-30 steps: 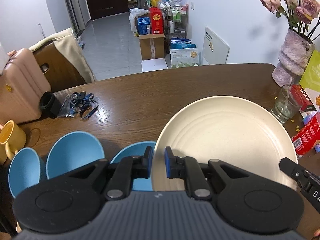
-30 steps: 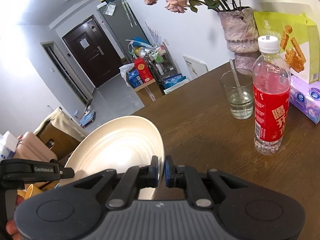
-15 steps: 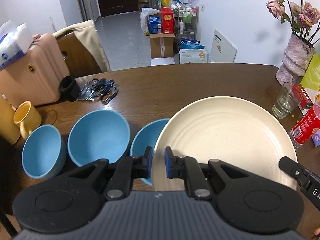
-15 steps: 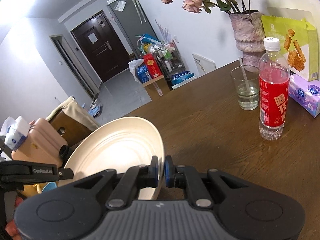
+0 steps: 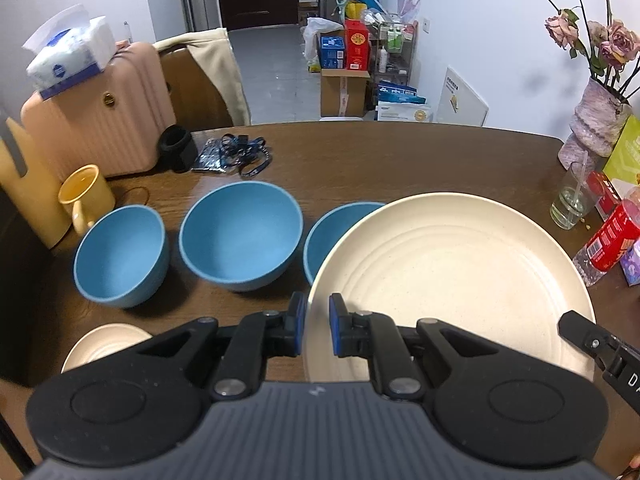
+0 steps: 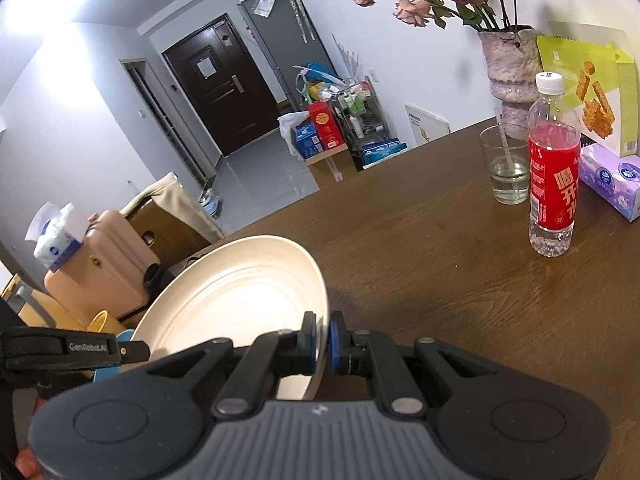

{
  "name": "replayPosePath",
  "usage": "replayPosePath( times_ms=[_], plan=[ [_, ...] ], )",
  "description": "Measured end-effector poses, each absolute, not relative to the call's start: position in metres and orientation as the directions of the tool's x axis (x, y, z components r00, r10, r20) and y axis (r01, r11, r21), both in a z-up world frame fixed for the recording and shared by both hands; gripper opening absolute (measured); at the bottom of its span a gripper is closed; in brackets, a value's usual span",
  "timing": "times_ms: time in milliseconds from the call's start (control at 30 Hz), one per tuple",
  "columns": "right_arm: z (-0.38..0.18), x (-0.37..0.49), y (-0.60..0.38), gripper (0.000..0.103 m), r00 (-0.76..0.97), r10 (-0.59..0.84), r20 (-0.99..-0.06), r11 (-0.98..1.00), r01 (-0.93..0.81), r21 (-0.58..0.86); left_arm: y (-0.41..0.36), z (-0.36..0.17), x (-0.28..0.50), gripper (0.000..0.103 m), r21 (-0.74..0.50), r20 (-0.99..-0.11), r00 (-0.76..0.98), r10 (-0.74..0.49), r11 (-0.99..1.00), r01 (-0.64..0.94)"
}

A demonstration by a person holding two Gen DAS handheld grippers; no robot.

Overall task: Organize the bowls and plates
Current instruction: 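Carry the held cream plate with both tools back toward the blue bowls, then lower the held cream plate with both tools onto the stacked cream plates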

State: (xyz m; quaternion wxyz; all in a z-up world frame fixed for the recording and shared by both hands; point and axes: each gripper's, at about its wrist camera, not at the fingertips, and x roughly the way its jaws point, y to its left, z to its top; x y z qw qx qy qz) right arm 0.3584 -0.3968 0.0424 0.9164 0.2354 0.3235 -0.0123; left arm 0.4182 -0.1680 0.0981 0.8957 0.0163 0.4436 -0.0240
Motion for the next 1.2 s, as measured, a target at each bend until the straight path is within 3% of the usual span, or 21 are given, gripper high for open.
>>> replayPosePath(
  times_ms=[1200],
  plan=[
    [0.006, 0.292, -0.308, 0.007, 0.727, 0.230, -0.647, 0.909, 0.076, 0.409, -0.075, 0.059, 0.324, 0.013, -0.003, -0.815, 0.577, 0.054, 0.995, -0.098]
  ],
)
